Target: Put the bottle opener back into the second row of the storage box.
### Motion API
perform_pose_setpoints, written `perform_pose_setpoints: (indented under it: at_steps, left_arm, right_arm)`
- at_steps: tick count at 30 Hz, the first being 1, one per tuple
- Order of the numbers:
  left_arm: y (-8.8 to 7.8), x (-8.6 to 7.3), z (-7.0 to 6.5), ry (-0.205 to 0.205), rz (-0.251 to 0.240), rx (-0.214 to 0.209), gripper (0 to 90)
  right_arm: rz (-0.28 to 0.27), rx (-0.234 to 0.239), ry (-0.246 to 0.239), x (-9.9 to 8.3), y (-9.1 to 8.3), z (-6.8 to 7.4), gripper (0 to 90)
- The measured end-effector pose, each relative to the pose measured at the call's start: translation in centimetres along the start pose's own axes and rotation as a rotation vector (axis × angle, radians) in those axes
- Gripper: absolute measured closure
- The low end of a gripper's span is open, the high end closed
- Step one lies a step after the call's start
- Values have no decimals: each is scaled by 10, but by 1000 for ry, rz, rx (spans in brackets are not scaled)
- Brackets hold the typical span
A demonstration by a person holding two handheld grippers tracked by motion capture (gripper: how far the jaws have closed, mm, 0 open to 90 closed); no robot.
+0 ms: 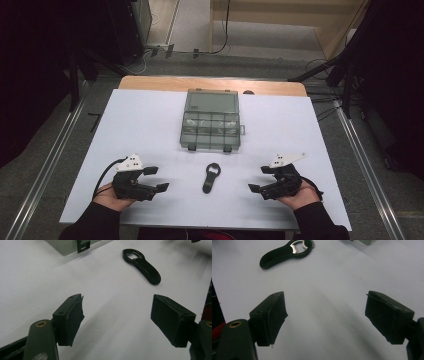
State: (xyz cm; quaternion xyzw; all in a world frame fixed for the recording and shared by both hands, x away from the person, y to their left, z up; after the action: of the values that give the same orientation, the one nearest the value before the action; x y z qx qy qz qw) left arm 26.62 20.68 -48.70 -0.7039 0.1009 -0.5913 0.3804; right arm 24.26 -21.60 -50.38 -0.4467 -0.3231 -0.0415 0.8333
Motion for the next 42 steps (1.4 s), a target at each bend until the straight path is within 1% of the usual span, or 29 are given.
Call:
perform_pose_setpoints:
  at_steps: [4, 11, 17, 20, 28, 31, 34, 42]
  left_arm:
    - [0, 0, 0, -4, 0, -3, 257]
    - [1, 1, 0, -4, 2, -3, 257]
    - [1, 1, 0, -3, 0, -6, 257]
    - [0, 1, 1, -15, -6, -5, 257]
    - [2, 1, 2, -7, -3, -6, 257]
    - [2, 1, 2, -8, -3, -5, 257]
    - [2, 1, 2, -10, -1, -5, 257]
    - [3, 1, 2, -10, 2, -7, 257]
  right_arm:
    - [0, -1, 6, 0, 0, -1, 190]
    - [-4, 12, 3, 0, -1, -2, 200]
    - [-1, 23, 10, -1, -1, -4, 202]
    - [-4, 28, 11, -1, -1, -3, 202]
    - [6, 33, 13, -2, 2, -3, 202]
    - [-1, 35, 12, -2, 1, -3, 203]
    - [1, 34, 18, -3, 1, -3, 203]
    - [10, 38, 12, -3, 3, -3, 203]
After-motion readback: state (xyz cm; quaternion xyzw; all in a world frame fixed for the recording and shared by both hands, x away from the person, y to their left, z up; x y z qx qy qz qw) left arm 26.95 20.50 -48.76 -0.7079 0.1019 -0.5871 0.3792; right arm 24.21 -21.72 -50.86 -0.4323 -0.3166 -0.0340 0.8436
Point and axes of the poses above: each handheld gripper's, and its own axes: y roughly forward along the jaws, x roughly out of its top, z roughly to its left, the point moved 2 cm from there along y, roughly forward along the jaws, and after that the axes turned 15 degrees about y, right-handed, at the moved point
